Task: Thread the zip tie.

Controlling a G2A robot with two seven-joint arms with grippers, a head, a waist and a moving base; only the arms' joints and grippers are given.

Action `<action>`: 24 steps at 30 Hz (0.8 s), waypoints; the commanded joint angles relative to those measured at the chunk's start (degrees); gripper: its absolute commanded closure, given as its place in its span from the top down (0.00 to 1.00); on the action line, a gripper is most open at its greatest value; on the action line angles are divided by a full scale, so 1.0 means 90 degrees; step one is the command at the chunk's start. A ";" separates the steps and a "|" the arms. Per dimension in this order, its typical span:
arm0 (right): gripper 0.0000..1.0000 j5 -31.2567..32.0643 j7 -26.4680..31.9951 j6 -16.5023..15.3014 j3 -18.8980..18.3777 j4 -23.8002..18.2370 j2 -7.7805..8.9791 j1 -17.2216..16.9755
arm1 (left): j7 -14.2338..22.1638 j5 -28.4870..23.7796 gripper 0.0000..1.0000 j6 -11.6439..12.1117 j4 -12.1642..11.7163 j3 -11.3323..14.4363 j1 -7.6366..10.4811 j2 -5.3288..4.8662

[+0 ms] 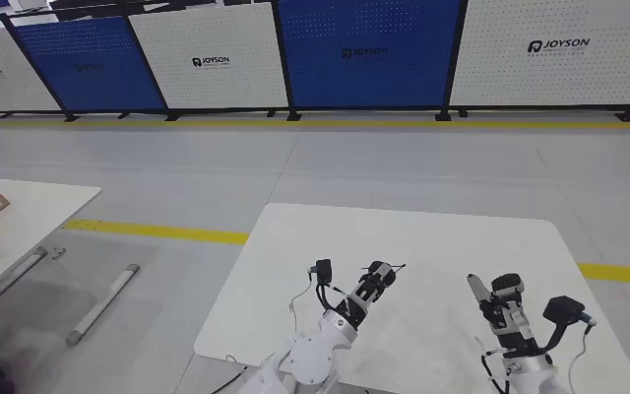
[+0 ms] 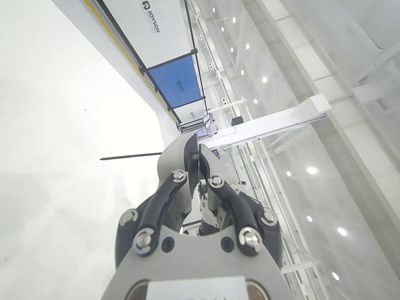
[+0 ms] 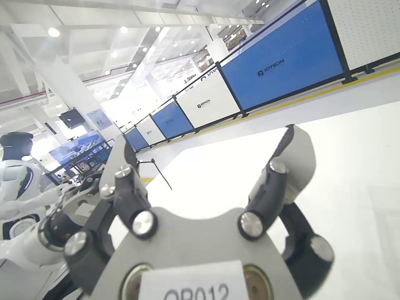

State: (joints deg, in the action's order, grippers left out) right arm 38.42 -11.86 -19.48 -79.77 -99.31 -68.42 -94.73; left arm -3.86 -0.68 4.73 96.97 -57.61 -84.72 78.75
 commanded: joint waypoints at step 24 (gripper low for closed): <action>1.00 -0.2668 0.0025 0.0000 -0.1165 0.0092 0.0031 -0.0323 | -0.0640 -0.0636 0.00 0.0008 -0.0477 -0.0145 0.0214 0.0099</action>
State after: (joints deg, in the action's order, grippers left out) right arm 14.41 -11.63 -19.48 -90.26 -98.48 -68.14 -97.64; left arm -9.61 -6.42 4.81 92.67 -58.91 -82.79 79.64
